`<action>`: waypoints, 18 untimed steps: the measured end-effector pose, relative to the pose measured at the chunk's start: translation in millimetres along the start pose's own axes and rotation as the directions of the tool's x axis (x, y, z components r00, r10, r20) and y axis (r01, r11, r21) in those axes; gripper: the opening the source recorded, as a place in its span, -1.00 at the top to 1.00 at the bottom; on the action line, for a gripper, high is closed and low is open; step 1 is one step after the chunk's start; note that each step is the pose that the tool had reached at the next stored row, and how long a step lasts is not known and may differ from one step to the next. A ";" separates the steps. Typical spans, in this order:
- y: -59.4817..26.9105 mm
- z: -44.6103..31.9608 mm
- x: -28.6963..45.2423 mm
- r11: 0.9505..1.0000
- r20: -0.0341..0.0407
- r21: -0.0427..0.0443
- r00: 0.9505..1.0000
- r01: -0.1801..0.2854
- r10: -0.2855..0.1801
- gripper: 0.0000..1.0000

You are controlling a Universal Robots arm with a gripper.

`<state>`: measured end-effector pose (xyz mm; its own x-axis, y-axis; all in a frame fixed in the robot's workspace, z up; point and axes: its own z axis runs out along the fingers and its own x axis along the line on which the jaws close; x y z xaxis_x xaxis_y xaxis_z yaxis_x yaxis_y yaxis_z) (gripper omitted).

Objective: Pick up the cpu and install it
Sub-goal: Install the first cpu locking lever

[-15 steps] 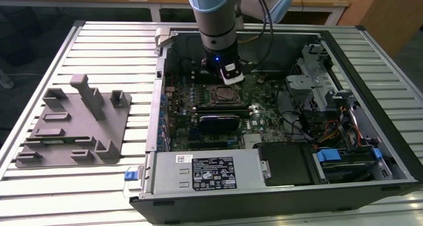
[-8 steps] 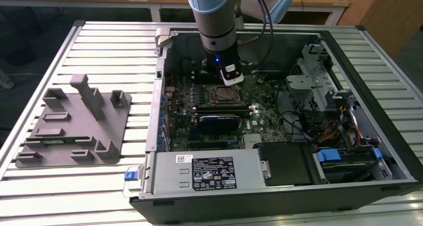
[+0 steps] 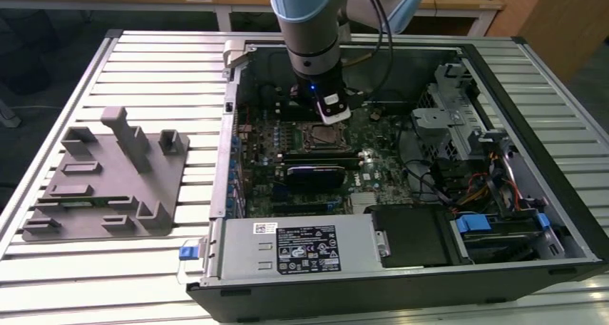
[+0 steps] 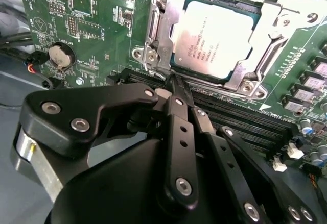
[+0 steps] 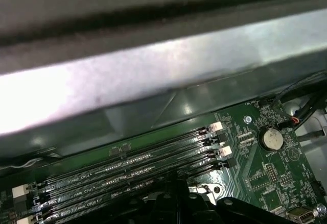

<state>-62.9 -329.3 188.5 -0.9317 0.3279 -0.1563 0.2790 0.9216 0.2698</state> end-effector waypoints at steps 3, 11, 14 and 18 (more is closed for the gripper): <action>0.5 -1.7 -0.3 1.000 0.000 0.000 1.000 0.000 0.000 0.79; 5.1 -18.2 -3.0 1.000 0.001 0.002 1.000 0.001 -0.001 0.79; 6.1 -21.2 -3.6 1.000 0.004 0.014 1.000 0.004 -0.004 0.79; 6.4 -22.7 -3.9 0.998 0.017 0.058 1.000 0.014 -0.015 0.79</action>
<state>-62.7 -329.4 212.4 -0.9317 0.3175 -0.1766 0.2791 0.9366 0.2117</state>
